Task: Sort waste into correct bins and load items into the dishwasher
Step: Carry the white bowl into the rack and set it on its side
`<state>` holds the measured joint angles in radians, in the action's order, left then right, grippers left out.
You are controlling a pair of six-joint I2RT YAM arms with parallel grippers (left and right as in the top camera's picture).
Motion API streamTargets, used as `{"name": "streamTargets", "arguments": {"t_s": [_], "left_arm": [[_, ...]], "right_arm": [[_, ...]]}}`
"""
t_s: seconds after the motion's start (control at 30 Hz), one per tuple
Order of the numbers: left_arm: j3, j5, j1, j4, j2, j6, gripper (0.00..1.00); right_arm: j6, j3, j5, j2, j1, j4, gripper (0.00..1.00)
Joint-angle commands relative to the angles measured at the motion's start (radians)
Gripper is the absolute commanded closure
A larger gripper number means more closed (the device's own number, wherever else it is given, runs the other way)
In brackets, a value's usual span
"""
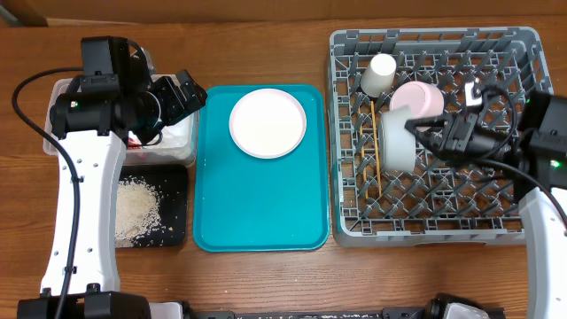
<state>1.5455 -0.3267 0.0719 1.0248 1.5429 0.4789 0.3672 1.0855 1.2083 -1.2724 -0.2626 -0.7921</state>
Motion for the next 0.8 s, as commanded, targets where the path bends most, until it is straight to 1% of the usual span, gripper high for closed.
{"name": "streamTargets", "arguments": {"t_s": [0.0,0.1,0.3,0.47,0.7,0.77], "left_arm": [[0.025,-0.010,0.001,-0.001,-0.007,-0.008,0.00],[0.025,-0.010,0.001,-0.001,-0.007,-0.008,0.00],[0.025,-0.010,0.001,-0.001,-0.007,-0.008,0.00],[0.025,-0.010,0.001,-0.001,-0.007,-0.008,0.00],[0.025,-0.010,0.001,-0.001,-0.007,-0.008,0.00],[0.025,-0.010,0.001,-0.001,-0.007,-0.008,0.00]], "right_arm": [[0.001,-0.103,0.161,-0.011,-0.029,0.044,0.96],[0.001,-0.192,0.217,-0.019,-0.031,0.147,0.96],[0.000,-0.302,0.185,-0.052,-0.032,0.269,0.96],[0.000,-0.336,0.097,-0.098,-0.048,0.320,0.96],[-0.002,-0.336,0.059,-0.144,-0.093,0.339,0.96],[-0.004,-0.336,0.042,-0.144,-0.106,0.342,0.94]]}}
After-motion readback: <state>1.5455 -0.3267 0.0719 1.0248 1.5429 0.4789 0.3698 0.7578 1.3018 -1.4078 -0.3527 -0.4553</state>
